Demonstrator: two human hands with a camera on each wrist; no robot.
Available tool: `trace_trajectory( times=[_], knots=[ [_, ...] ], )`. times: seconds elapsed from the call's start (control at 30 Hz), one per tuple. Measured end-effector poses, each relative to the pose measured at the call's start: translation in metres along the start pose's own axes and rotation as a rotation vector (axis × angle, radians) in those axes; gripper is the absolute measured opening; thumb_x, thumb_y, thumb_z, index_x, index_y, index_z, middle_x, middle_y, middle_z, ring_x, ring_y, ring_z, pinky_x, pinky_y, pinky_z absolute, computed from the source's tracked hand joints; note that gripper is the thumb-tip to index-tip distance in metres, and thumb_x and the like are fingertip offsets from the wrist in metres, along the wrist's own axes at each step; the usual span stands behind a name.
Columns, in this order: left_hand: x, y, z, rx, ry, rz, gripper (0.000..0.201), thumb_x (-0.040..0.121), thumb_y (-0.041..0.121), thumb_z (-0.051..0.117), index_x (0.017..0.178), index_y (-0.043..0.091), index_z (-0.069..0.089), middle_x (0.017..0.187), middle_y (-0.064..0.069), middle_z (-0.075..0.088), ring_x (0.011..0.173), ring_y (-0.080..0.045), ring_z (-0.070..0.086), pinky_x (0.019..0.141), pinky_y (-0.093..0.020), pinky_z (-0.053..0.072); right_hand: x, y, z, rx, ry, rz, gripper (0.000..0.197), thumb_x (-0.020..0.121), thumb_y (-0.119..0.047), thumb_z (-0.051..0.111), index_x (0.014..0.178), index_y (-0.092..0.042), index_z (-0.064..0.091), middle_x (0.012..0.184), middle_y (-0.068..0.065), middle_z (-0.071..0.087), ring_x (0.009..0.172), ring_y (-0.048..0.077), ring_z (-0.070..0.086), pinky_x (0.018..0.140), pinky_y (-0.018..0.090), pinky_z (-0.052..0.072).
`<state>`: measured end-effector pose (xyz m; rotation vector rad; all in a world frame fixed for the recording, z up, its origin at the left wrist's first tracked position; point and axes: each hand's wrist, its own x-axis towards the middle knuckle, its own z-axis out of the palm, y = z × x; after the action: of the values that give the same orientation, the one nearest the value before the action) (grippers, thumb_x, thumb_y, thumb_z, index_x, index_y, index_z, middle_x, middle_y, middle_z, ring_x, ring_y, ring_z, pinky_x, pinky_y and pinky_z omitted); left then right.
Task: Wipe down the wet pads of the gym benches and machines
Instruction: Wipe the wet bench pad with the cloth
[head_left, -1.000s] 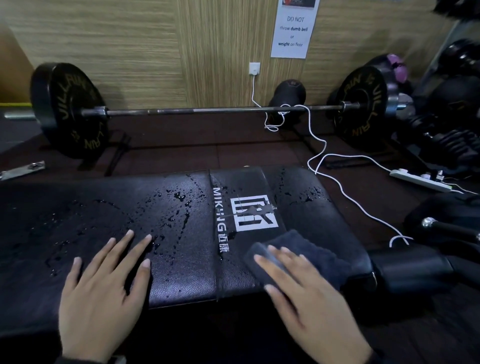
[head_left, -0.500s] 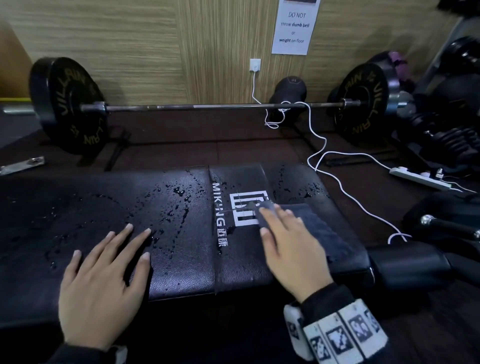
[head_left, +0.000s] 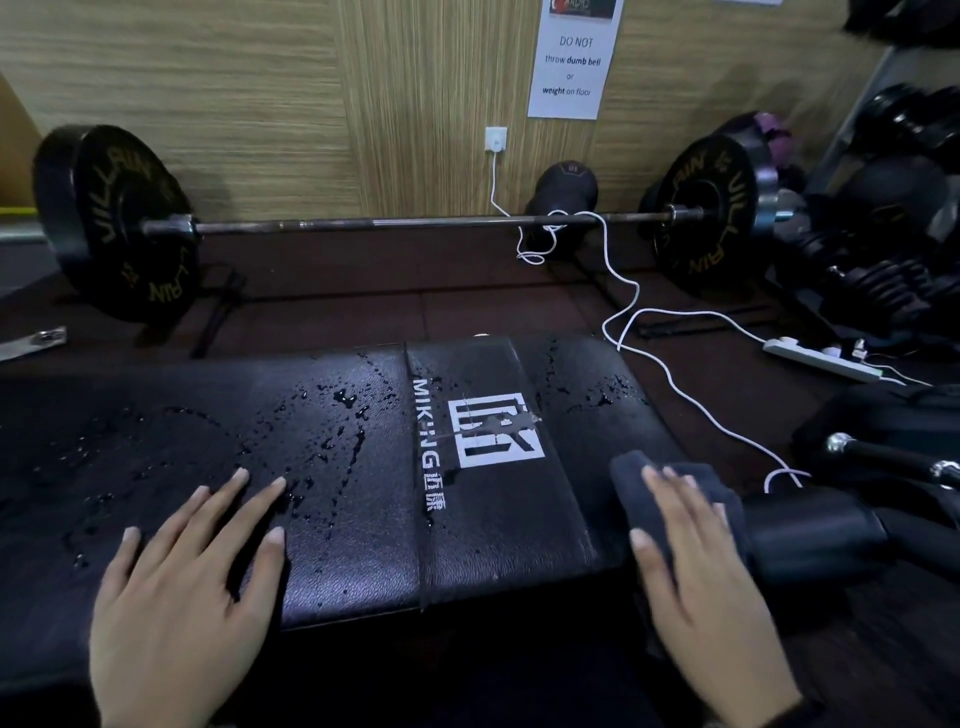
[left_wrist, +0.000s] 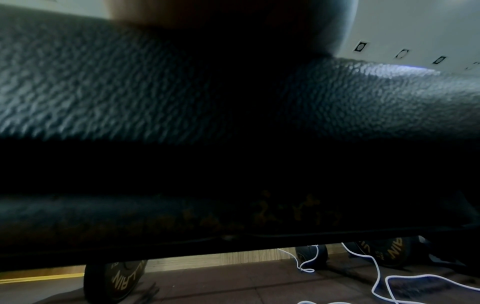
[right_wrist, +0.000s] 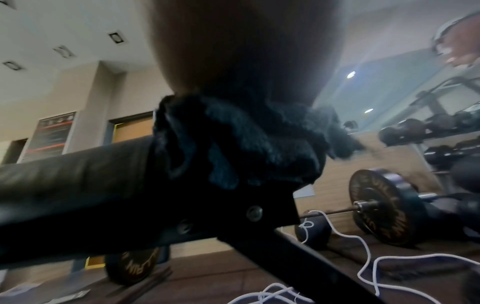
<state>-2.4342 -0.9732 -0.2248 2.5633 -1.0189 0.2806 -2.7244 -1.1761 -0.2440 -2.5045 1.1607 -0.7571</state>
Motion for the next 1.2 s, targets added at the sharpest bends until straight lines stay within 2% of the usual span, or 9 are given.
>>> trace_trajectory(
  times=[0.1, 0.3, 0.47, 0.63, 0.83, 0.93, 1.03, 1.1, 1.2],
  knots=[
    [0.002, -0.001, 0.0, -0.008, -0.019, -0.009, 0.048, 0.085, 0.054, 0.029, 0.129, 0.052, 0.047, 0.143, 0.017, 0.045, 0.134, -0.012, 0.04, 0.11, -0.048, 0.025, 0.018, 0.012, -0.009, 0.096, 0.064, 0.112, 0.045, 0.094, -0.049, 0.038, 0.138, -0.043, 0.035, 0.142, -0.002, 0.034, 0.131, 0.013, 0.034, 0.102, 0.028, 0.033],
    [0.006, -0.004, 0.003, -0.038, -0.044, -0.028, 0.047, 0.082, 0.058, 0.028, 0.126, 0.056, 0.044, 0.144, 0.019, 0.042, 0.135, -0.012, 0.038, 0.107, -0.051, 0.029, 0.041, 0.031, -0.027, 0.18, -0.096, 0.16, 0.05, 0.092, -0.029, 0.052, 0.139, -0.036, 0.038, 0.135, -0.011, 0.048, 0.126, 0.005, 0.042, 0.091, 0.003, 0.025],
    [0.009, -0.007, 0.008, -0.044, -0.069, -0.036, 0.048, 0.082, 0.062, 0.024, 0.127, 0.059, 0.039, 0.147, 0.019, 0.038, 0.138, -0.01, 0.034, 0.107, -0.051, 0.028, 0.083, 0.044, -0.042, 0.145, -0.334, 0.252, 0.05, 0.095, -0.035, 0.046, 0.142, -0.035, 0.028, 0.133, 0.0, 0.054, 0.121, 0.018, 0.051, 0.085, 0.017, 0.031],
    [0.01, -0.008, 0.013, -0.039, -0.038, -0.03, 0.049, 0.081, 0.058, 0.029, 0.125, 0.053, 0.048, 0.144, 0.013, 0.044, 0.134, -0.014, 0.039, 0.104, -0.054, 0.032, 0.127, 0.055, -0.037, 0.2, -0.543, 0.285, 0.056, 0.096, -0.032, 0.044, 0.146, -0.038, 0.019, 0.147, -0.008, 0.036, 0.133, 0.011, 0.035, 0.108, 0.024, 0.025],
    [0.009, -0.003, 0.014, -0.036, 0.009, -0.037, 0.049, 0.079, 0.055, 0.033, 0.123, 0.049, 0.054, 0.143, 0.013, 0.045, 0.134, -0.014, 0.041, 0.107, -0.051, 0.028, 0.182, 0.06, -0.026, 0.018, -0.627, 0.255, 0.063, 0.096, -0.038, 0.043, 0.149, -0.03, 0.01, 0.143, 0.005, 0.042, 0.128, 0.022, 0.043, 0.108, 0.031, 0.03],
    [0.01, 0.0, 0.011, -0.029, 0.02, -0.045, 0.049, 0.078, 0.054, 0.033, 0.121, 0.048, 0.055, 0.142, 0.013, 0.047, 0.133, -0.013, 0.043, 0.107, -0.05, 0.029, 0.217, 0.056, -0.017, -0.134, -0.636, 0.237, 0.054, 0.095, -0.04, 0.045, 0.136, -0.009, 0.027, 0.128, 0.014, 0.054, 0.114, 0.029, 0.053, 0.1, 0.038, 0.039],
    [0.009, 0.004, 0.008, -0.027, 0.027, -0.054, 0.049, 0.077, 0.053, 0.034, 0.121, 0.049, 0.055, 0.141, 0.013, 0.048, 0.132, -0.013, 0.043, 0.108, -0.049, 0.028, 0.241, 0.045, -0.012, -0.271, -0.657, 0.174, 0.035, 0.096, -0.04, 0.043, 0.11, -0.008, 0.04, 0.113, 0.016, 0.058, 0.1, 0.029, 0.056, 0.089, 0.036, 0.043],
    [0.009, 0.005, 0.006, -0.021, 0.025, -0.056, 0.049, 0.077, 0.052, 0.034, 0.121, 0.048, 0.056, 0.14, 0.013, 0.049, 0.132, -0.013, 0.044, 0.108, -0.048, 0.028, 0.253, 0.034, -0.007, -0.318, -0.684, 0.135, 0.033, 0.097, -0.041, 0.04, 0.11, -0.011, 0.039, 0.112, 0.016, 0.058, 0.1, 0.03, 0.057, 0.088, 0.037, 0.044],
    [0.009, 0.006, 0.003, -0.016, -0.001, -0.065, 0.049, 0.077, 0.053, 0.034, 0.121, 0.05, 0.054, 0.14, 0.015, 0.048, 0.132, -0.011, 0.043, 0.109, -0.047, 0.027, 0.263, 0.011, 0.006, -0.378, -0.718, 0.041, 0.041, 0.098, -0.04, 0.038, 0.124, -0.009, 0.034, 0.12, 0.021, 0.056, 0.105, 0.033, 0.056, 0.091, 0.038, 0.043]
  ],
)
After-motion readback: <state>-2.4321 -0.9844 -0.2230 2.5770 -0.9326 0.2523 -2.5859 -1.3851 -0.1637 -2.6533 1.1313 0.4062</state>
